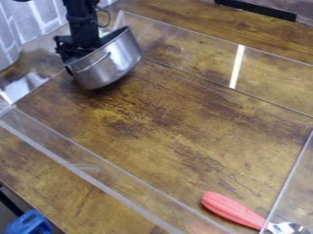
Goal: Put the green object in the silver pot
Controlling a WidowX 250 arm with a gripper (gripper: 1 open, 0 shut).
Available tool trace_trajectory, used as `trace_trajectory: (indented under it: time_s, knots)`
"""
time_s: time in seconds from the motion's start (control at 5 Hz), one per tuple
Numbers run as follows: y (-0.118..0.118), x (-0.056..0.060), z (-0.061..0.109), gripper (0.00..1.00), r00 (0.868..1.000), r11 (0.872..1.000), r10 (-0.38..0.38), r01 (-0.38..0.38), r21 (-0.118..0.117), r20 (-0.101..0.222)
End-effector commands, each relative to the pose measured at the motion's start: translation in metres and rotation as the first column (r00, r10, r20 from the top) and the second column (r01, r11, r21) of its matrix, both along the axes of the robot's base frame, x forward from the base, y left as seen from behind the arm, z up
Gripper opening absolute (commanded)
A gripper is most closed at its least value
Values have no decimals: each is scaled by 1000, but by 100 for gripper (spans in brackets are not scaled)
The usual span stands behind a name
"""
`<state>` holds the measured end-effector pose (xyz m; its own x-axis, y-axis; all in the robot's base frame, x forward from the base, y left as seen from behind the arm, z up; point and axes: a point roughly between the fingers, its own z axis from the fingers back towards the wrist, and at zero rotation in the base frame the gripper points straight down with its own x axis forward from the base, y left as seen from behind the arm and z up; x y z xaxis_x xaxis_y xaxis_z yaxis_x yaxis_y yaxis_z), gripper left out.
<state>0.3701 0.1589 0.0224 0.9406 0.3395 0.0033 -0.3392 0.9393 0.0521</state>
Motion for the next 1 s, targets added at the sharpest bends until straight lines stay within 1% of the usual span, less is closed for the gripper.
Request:
trace_trajectory:
  time_s: [0.0, 0.2, 0.6, 0.8]
  knots:
    - [-6, -1, 0, 0, 999, 998, -51, 50, -26, -10]
    - [2, -1, -3, 0, 995, 994, -99, 98, -45, -20]
    - [-7, -6, -6, 0, 987, 985, -154, 151, -80, -34]
    - [-11, -7, -8, 0, 994, 990, -105, 101, -96, -40]
